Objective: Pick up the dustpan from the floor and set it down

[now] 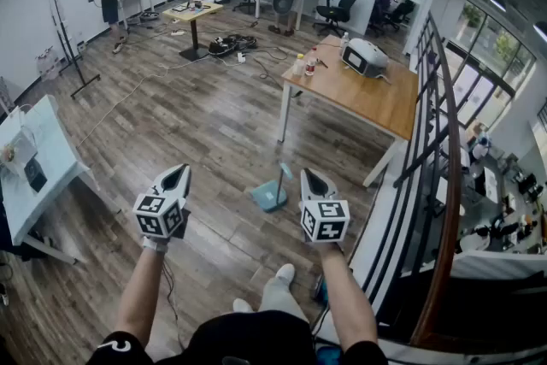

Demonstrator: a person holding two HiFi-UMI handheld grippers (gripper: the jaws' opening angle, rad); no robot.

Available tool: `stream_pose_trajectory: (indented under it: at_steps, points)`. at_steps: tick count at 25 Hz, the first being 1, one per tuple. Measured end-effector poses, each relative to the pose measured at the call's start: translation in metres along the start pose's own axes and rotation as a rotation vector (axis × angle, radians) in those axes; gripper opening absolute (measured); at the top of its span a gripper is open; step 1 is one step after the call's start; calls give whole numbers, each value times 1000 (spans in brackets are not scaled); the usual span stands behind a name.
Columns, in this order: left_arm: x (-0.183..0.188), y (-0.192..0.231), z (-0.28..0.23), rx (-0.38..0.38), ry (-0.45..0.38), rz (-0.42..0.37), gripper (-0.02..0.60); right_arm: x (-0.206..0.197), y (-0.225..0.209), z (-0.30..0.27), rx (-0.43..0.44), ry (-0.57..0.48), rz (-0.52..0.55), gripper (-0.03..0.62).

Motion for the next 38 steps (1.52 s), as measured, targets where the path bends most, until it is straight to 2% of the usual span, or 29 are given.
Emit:
stream_pose_trajectory:
  at_steps: [13, 31, 38]
  points:
    - [-18, 0, -69, -1, 34, 1, -3, -18, -50, -48, -13, 18, -17, -6]
    - [-32, -41, -260, 12, 51, -5, -3, -36, -199, -171, 42, 52, -16, -6]
    - [-57, -61, -313, 3, 76, -11, -3, -46, -243, -202, 68, 74, -17, -6]
Point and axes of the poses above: the fingertips, and each gripper's own axes: z backward along the fingers, y to its left, x out of its top, the point moved 10 cm from there along z, backward along the fingers, and after that the axes turned 12 degrees about -y, right-handed, at the moved point
